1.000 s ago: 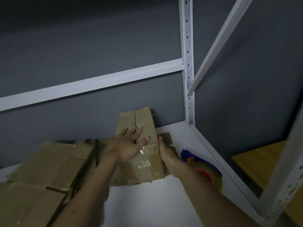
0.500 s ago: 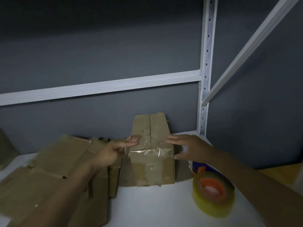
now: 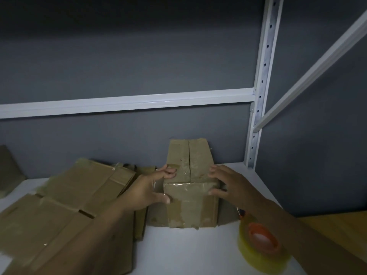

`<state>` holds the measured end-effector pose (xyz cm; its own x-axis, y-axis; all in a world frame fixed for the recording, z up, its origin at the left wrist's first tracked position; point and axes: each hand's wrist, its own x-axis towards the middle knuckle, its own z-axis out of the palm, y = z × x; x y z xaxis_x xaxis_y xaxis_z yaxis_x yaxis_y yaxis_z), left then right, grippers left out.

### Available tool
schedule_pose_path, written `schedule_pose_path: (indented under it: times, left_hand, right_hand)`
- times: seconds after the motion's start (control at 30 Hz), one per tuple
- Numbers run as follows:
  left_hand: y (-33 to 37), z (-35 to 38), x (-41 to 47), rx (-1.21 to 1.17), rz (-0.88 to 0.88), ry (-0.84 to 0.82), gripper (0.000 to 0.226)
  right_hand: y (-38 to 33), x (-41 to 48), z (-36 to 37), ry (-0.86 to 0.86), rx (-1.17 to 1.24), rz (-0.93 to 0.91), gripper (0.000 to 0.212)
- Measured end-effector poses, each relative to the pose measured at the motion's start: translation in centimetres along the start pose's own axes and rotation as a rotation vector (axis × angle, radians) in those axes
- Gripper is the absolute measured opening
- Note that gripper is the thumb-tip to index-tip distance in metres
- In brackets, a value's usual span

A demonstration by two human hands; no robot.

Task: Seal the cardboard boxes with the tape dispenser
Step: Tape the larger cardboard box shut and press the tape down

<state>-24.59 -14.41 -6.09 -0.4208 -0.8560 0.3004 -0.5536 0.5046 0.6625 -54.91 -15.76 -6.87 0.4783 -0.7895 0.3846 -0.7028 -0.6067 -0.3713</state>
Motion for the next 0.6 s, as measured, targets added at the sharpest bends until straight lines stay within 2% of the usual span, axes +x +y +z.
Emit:
schedule_pose_path:
  times: [0.1, 0.17, 0.3, 0.4, 0.5, 0.6]
  left_hand:
    - [0.2, -1.9, -0.2, 0.043, 0.004, -0.177, 0.079]
    - [0.5, -2.4, 0.0, 0.092, 0.009, -0.188, 0.075]
    - [0.3, -0.8, 0.4, 0.173, 0.038, 0.046, 0.049]
    - [0.3, 0.5, 0.1, 0.231, 0.095, 0.163, 0.053]
    - [1.2, 0.9, -0.3, 0.26, 0.088, 0.165, 0.07]
    - [2.5, 1.6, 0.7, 0.318, 0.084, 0.281, 0.053]
  right_hand:
    - [0.0, 0.0, -0.4, -0.051, -0.003, 0.004, 0.061]
    - [-0.1, -0.1, -0.7, -0.078, -0.01, 0.011, 0.064]
    - [-0.4, -0.4, -1.3, -0.104, -0.017, 0.011, 0.07]
    - [-0.8, -0.4, -1.3, -0.103, -0.019, 0.028, 0.068]
    - [-1.9, 0.6, -1.1, 0.001, -0.076, -0.037, 0.051]
    - [-3.1, 2.4, -0.8, 0.08, -0.134, -0.053, 0.059]
